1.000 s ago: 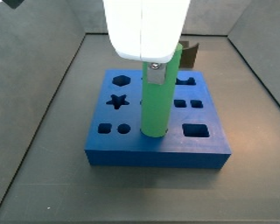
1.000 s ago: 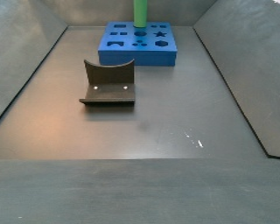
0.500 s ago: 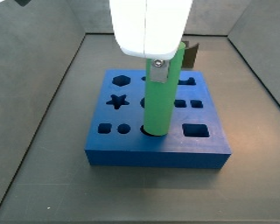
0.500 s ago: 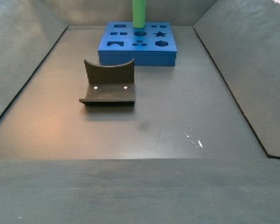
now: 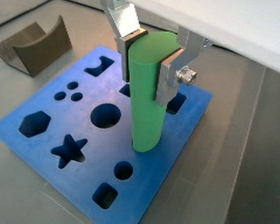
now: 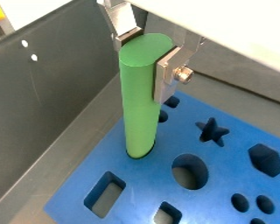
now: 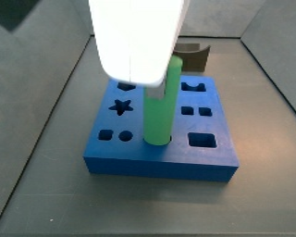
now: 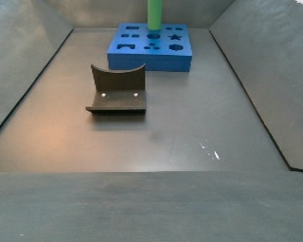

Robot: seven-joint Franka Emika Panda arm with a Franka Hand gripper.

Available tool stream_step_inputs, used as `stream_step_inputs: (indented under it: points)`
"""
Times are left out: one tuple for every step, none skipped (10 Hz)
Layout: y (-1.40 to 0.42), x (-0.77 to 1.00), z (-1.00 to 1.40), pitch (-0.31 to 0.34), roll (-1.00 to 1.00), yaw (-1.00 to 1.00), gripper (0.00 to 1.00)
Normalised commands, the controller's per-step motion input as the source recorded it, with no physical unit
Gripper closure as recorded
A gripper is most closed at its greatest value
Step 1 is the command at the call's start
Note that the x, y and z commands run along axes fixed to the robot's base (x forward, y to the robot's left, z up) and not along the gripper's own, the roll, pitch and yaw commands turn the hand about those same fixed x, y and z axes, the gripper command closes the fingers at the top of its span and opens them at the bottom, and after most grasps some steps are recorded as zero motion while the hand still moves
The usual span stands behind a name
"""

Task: Insert the oval object.

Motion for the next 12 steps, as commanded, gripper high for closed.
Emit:
stream_step_inputs:
  points:
    - [0.00,0.01,-0.30,0.014,0.00,0.00,1.00]
    - [0.00,0.10,-0.34,0.029,0.02,-0.01,1.00]
    - [0.00,0.17,-0.36,0.019,0.00,-0.05,1.00]
    - [0.00,0.16,-0.33,0.024,0.00,-0.07,1.00]
    - [0.00,0.14,-0.30,0.023,0.00,-0.09,1.00]
    - [0.00,0.13,-0.31,0.020,0.00,-0.09,1.00]
    - [0.00,0.11,-0.32,0.010,0.00,-0.07,1.00]
    - [0.00,0.10,-0.33,0.003,0.00,-0.06,1.00]
    - [0.00,0.08,-0.31,0.000,0.00,-0.05,1.00]
    - [0.00,0.00,-0.07,0.000,0.00,-0.07,1.00]
    - [0.01,0.00,0.00,0.000,-0.04,0.00,1.00]
    - [0.00,0.00,0.00,0.000,0.00,0.00,1.00]
